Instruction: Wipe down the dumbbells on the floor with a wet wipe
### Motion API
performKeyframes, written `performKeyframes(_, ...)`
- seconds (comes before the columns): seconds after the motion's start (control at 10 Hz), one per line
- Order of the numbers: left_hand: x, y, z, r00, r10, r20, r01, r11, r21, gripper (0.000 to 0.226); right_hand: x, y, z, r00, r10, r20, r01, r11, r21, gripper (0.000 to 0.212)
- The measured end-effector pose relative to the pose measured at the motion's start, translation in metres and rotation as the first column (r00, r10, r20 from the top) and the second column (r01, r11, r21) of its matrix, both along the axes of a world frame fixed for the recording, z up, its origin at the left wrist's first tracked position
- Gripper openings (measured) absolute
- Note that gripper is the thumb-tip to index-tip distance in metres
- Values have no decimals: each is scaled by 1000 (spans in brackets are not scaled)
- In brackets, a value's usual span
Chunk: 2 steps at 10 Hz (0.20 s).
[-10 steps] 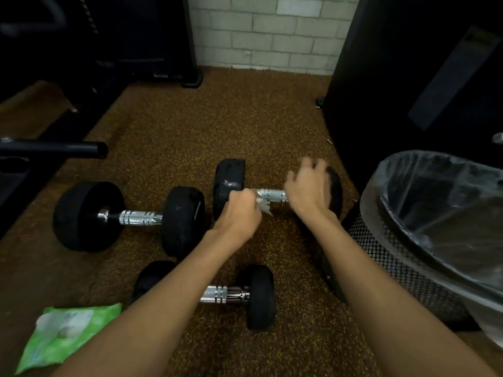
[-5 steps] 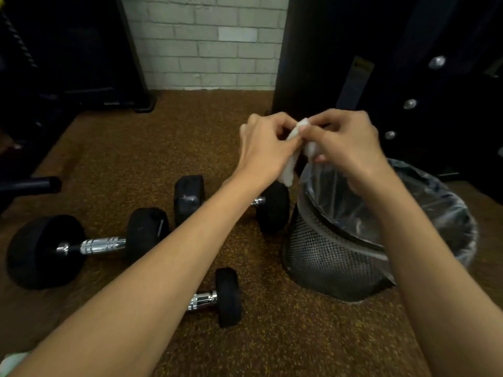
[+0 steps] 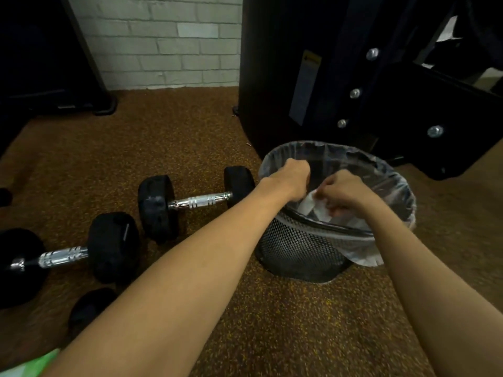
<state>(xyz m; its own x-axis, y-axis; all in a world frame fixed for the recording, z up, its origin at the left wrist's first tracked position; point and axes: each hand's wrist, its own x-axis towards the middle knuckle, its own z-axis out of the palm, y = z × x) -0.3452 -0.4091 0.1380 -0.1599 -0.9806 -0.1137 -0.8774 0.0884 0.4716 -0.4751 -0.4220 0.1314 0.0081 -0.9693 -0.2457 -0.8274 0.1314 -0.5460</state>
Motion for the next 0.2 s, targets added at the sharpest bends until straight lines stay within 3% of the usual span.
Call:
performKeyframes(0.1,4,1,-1,993,8,-117,-14,999,-43,31,-2,-2,-12,997,50,-62,-47,998,46,11)
performKeyframes(0.2,19,11,10,960,34,-277,-67,992,-110,33,0,-9,-2,987,62,-147,-64,998,-7,16)
